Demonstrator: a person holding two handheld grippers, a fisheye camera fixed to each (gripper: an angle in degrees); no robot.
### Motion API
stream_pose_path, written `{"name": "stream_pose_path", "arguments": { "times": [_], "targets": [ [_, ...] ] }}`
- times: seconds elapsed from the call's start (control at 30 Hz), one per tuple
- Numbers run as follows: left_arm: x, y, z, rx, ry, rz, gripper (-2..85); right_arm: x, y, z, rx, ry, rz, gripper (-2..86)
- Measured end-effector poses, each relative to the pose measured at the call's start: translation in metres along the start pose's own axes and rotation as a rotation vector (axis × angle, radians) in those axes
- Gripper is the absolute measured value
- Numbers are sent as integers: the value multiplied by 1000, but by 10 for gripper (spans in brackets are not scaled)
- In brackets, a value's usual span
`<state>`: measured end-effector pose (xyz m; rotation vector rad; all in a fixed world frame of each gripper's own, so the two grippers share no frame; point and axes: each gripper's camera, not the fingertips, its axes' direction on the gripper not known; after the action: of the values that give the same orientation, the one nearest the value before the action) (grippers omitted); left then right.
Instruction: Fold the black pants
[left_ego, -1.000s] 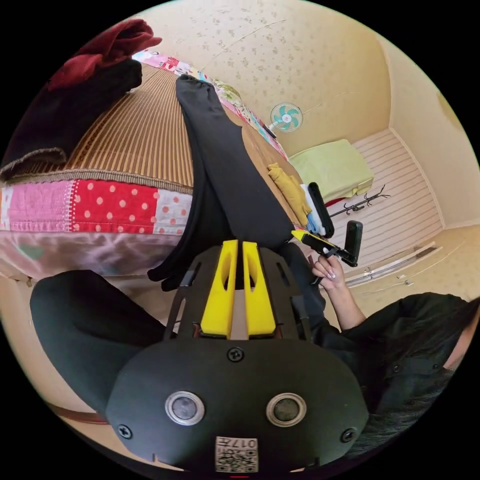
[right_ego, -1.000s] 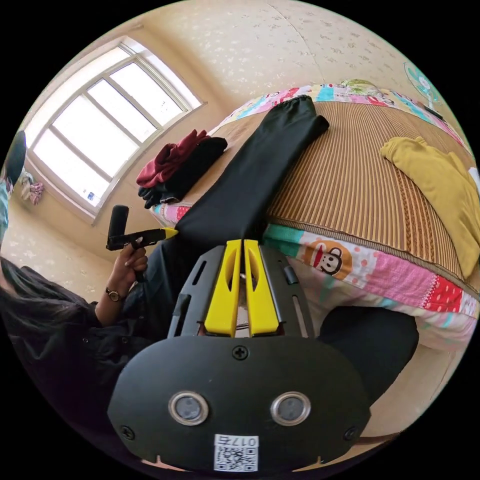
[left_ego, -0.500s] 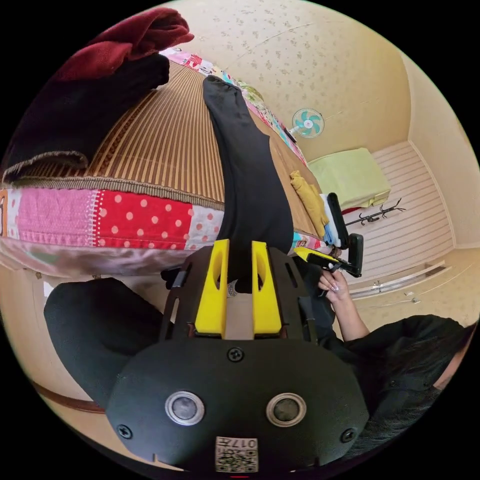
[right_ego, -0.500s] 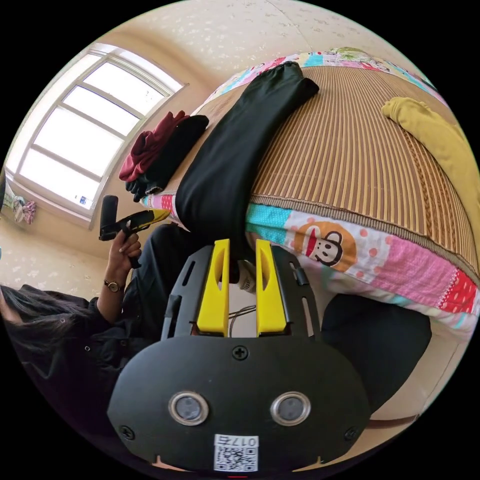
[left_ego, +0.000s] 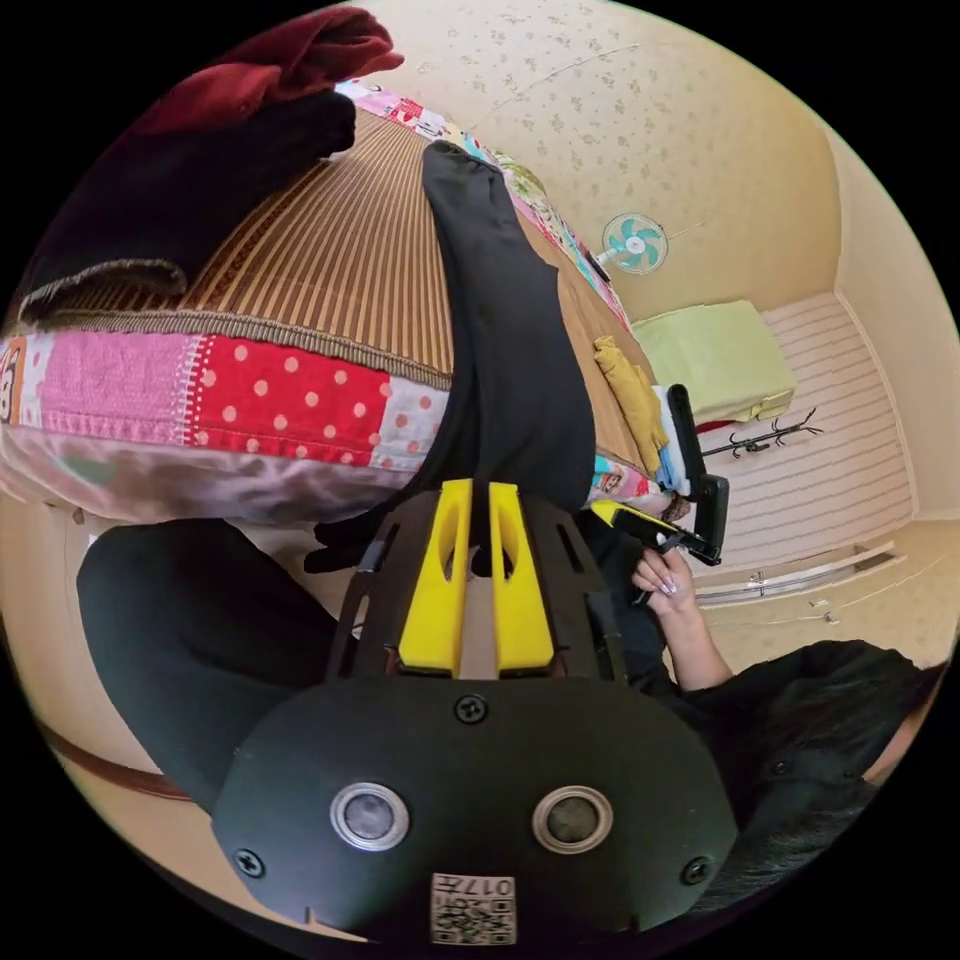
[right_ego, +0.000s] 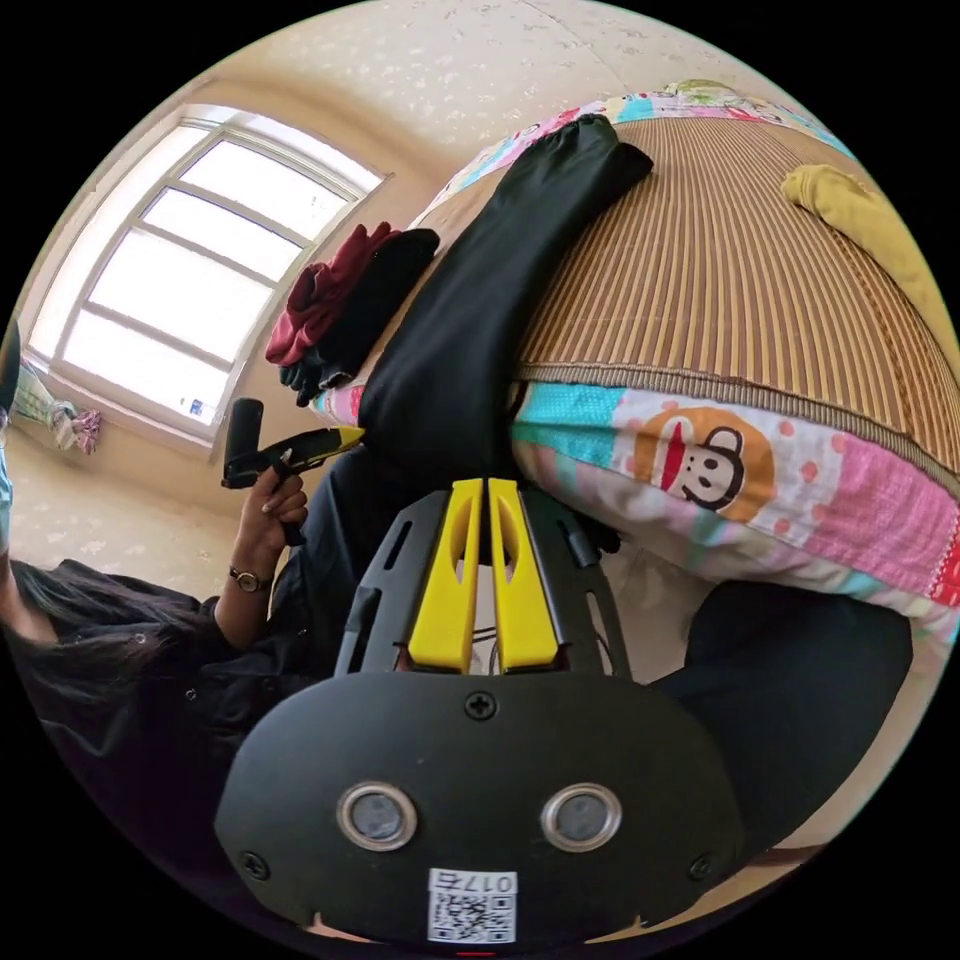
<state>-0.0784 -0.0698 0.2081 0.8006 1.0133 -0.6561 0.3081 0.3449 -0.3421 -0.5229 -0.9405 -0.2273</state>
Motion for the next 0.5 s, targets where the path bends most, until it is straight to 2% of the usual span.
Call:
{"name": "stream_pose_path", "arguments": {
  "times": [0.1, 0.17, 0.27, 0.33, 0.4, 0.5],
  "targets": [
    [-4, -1, -15, 105, 74, 15, 96, 13, -9, -26, 91, -103, 17, 71],
    [-5, -7, -17, 127, 46, 25, 110, 19, -18, -33, 107, -111, 15, 79],
    [-7, -19, 8, 41, 47, 38, 112, 28, -36, -15, 14, -107, 29, 81],
    [0, -17, 30, -17, 40, 69, 76, 26, -40, -7, -3, -136, 39, 68],
    [8, -12, 39, -78, 2, 109, 50, 10, -32, -10, -15, -26, -10, 47],
    [24, 7, 39, -185, -44, 194, 48, -3, -13, -19, -89, 25, -81, 43]
  ]
}}
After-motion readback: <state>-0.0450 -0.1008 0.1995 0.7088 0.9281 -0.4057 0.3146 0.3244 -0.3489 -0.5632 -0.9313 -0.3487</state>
